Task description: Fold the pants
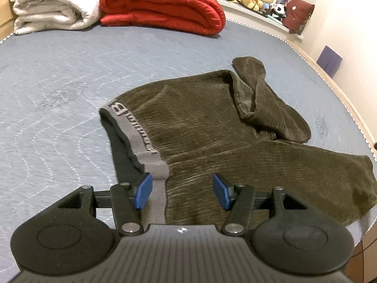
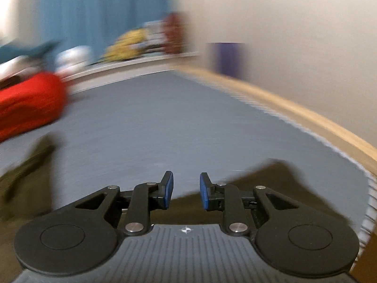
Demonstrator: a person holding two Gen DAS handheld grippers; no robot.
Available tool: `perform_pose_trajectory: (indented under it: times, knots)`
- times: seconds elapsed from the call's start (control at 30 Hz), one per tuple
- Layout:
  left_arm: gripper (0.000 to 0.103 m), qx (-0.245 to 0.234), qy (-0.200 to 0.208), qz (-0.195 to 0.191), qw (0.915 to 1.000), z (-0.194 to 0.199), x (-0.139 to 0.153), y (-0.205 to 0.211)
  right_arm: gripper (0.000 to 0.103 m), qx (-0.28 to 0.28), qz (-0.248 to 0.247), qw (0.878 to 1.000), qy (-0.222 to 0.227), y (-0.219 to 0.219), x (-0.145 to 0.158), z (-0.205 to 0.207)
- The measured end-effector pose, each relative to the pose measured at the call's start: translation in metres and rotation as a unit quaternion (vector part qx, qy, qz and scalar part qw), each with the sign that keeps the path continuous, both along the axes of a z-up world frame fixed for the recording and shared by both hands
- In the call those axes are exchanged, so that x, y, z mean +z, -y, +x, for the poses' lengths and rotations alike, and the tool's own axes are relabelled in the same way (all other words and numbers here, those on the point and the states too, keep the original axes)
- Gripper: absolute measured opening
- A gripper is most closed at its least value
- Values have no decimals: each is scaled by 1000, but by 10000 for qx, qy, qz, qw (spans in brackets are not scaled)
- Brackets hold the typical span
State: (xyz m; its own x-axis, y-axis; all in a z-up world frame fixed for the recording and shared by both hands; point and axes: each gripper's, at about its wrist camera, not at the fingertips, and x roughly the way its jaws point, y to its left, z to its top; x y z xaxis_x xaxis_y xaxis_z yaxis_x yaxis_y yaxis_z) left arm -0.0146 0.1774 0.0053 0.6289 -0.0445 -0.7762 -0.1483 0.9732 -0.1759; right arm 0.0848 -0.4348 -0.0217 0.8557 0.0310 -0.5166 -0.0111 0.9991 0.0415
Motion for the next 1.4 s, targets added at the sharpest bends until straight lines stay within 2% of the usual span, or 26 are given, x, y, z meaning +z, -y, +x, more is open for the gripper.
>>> perform_pose_trajectory:
  times: [0.07,0.13,0.27,0.33,0.47,0.57,0.63,0.67,0.73,0.77,0.9,1.1,1.2,1.27,1.3,1.33,1.37,1.4]
  knots:
    - [62,-113,56,117,9999,-2,3,-9,28,804,-160,9966,-78,-51,10,-3]
    - [62,-234,3,216,9995,-3,2,-20,30,1383,-137,9901,-181,-92,18,-12]
    - [56,-161,-231,108,9995,-4,-13,-45,31,2563,-319,9650,-452,-174,15,-49]
    - [55,-137,-237,-50,9996,-4,-20,-53,31,3181,-509,9450,-569,-214,7,-77]
    - [57,-158,-399,-400,9983,-1,-34,-57,31,4220,-702,8998,-861,-271,-14,-106]
    - [63,-215,-614,-484,9967,4,-46,-52,33,4807,-1108,8649,-930,-300,-32,-130]
    - [65,-267,-761,-402,9959,7,-54,-46,37,5133,-1293,8422,-1031,-308,-43,-141]
    - [65,-308,-834,-375,9953,8,-59,-42,40,5237,-1370,8342,-1054,-310,-46,-146]
    - [67,-368,-937,-367,9942,9,-67,-38,52,5400,-1518,8206,-1097,-311,-50,-151]
    - [67,-383,-982,-364,9938,10,-71,-36,53,5449,-1594,8153,-1138,-309,-53,-151]
    - [68,-367,-1179,-351,9917,13,-84,-34,56,5477,-1796,8067,-1305,-300,-68,-139]
    - [76,-367,-1244,-451,9905,20,-92,-33,57,5574,-1781,8018,-1212,-297,-65,-134]
    - [77,-389,-1229,-386,9909,22,-93,-30,56,5635,-1821,7976,-1146,-299,-69,-130]
    - [77,-425,-1211,-344,9911,23,-93,-27,52,5669,-1831,7955,-1109,-305,-77,-125]
    - [75,-452,-1199,-304,9913,23,-94,-25,45,5704,-1806,7936,-1109,-304,-76,-125]
    - [70,-477,-1185,-251,9915,22,-93,-24,36,5734,-1790,7919,-1102,-305,-77,-125]
    - [65,-505,-1157,-193,9918,22,-93,-23,33,5754,-1794,7905,-1089,-305,-76,-126]
    - [53,-534,-1135,-152,9920,20,-92,-22,27,5776,-1807,7887,-1081,-305,-76,-127]
